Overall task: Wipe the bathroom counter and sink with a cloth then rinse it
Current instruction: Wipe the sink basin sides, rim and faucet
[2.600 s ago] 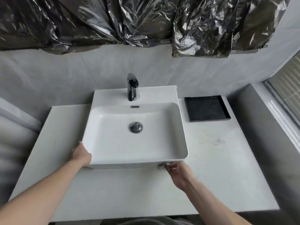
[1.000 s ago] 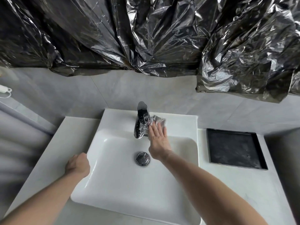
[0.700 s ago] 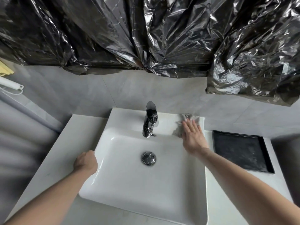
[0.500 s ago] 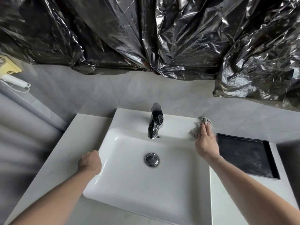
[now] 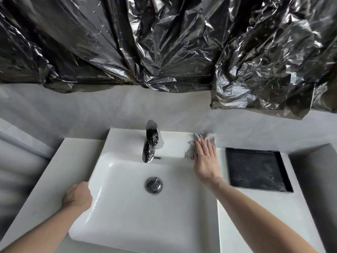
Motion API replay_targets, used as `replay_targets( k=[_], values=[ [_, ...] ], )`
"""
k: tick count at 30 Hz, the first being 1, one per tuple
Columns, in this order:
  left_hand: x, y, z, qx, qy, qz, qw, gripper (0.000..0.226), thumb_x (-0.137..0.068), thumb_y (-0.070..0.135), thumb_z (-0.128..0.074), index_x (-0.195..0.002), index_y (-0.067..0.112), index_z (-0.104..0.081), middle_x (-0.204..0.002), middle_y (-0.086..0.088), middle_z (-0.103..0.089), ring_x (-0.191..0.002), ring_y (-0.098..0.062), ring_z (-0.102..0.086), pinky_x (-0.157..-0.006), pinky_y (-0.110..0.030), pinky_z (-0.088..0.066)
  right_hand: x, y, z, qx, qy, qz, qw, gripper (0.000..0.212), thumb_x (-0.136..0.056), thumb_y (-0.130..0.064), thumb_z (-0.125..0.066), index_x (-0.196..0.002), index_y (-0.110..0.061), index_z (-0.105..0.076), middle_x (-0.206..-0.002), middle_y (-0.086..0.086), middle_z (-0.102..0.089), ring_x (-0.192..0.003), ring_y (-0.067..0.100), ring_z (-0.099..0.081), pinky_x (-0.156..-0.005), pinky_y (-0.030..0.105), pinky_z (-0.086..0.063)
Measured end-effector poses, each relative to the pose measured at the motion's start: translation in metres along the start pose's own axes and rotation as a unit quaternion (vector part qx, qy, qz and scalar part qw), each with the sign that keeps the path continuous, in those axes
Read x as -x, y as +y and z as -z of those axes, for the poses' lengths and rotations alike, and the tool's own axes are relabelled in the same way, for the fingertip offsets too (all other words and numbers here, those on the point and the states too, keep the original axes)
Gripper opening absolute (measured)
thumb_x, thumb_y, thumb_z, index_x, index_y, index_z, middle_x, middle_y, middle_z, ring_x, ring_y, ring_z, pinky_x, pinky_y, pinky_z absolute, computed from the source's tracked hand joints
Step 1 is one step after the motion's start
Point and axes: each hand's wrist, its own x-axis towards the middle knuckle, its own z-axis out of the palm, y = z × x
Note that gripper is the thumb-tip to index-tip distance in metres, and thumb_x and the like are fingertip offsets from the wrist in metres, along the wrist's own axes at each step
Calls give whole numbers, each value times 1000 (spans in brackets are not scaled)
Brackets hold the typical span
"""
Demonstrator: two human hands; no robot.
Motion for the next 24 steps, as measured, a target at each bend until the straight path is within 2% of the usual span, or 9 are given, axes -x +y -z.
replay_targets(
  k=[3, 6, 9, 11, 13, 16, 19, 22, 24],
  values=[
    [-3, -3, -2, -4, 3, -9, 1000, 33, -83, 14, -45, -111, 19, -63, -114, -5, -66, -100, -30, -64, -77, -31, -53, 5, 23, 12, -157, 46, -68, 984, 54, -105, -16, -35, -157, -4, -29, -167, 8, -24, -157, 25, -15, -124, 25, -12],
    [-9, -9, -7, -16, 6, -12, 1000, 39, -80, 18, -46, -114, 23, -65, -109, -3, -66, -96, -28, -65, -74, -30, -50, -3, 36, 18, -340, -20, -187, 921, 35, -108, -39, -32, -129, -23, -55, -137, -3, -57, -135, 20, -49, -101, 25, -32],
    [-13, -10, -9, -23, 11, -20, 999, 39, -80, 17, -45, -113, 22, -65, -107, -4, -66, -92, -28, -64, -72, -29, -50, -13, 46, 12, -489, -59, -228, 840, 45, -100, -54, -41, -130, -27, -61, -147, -14, -53, -140, 6, -43, -122, 33, -26],
    [-13, -8, -9, -31, 13, -19, 999, 35, -80, 16, -47, -110, 20, -66, -108, -5, -67, -94, -29, -64, -73, -30, -50, -12, 51, 11, -555, -79, -205, 803, 26, -103, -42, -43, -110, -26, -63, -131, -17, -57, -128, 1, -49, -126, 38, -20],
    [-12, -7, -9, -37, 15, -14, 999, 33, -82, 15, -47, -109, 19, -65, -109, -6, -68, -95, -31, -64, -73, -30, -51, 2, 43, 22, -587, -79, -188, 784, 21, -103, -42, -42, -101, -33, -60, -123, -13, -58, -125, 1, -52, -126, 38, -20],
    [-11, -3, -7, -40, 12, -8, 999, 31, -83, 15, -48, -109, 18, -65, -111, -8, -68, -97, -31, -65, -76, -30, -52, 47, 42, 22, -595, -114, -203, 769, 39, -109, -48, -28, -115, -31, -63, -124, -22, -62, -120, -12, -54, -122, 30, -23],
    [-6, 1, -4, -44, 13, -7, 999, 29, -85, 15, -51, -109, 15, -65, -114, -10, -68, -102, -31, -65, -78, -31, -52, 113, 44, 11, -563, -171, -236, 774, 56, -103, -67, -29, -143, -38, -55, -147, -13, -56, -138, 3, -47, -123, 39, -27],
    [-1, 2, 0, -48, 16, -10, 999, 28, -86, 14, -51, -108, 13, -67, -115, -13, -69, -104, -33, -66, -81, -34, -54, 182, 55, -17, -569, -166, -272, 758, 44, -111, -45, -31, -153, -37, -40, -159, -16, -41, -146, 1, -36, -125, 38, -24],
    [2, 2, 0, -42, 18, -10, 999, 29, -87, 12, -50, -111, 12, -67, -117, -14, -68, -107, -34, -65, -83, -36, -54, 217, 49, -17, -552, -170, -298, 760, 42, -111, -35, -34, -152, -37, -42, -152, -15, -49, -135, 0, -46, -115, 29, -38]
  ],
)
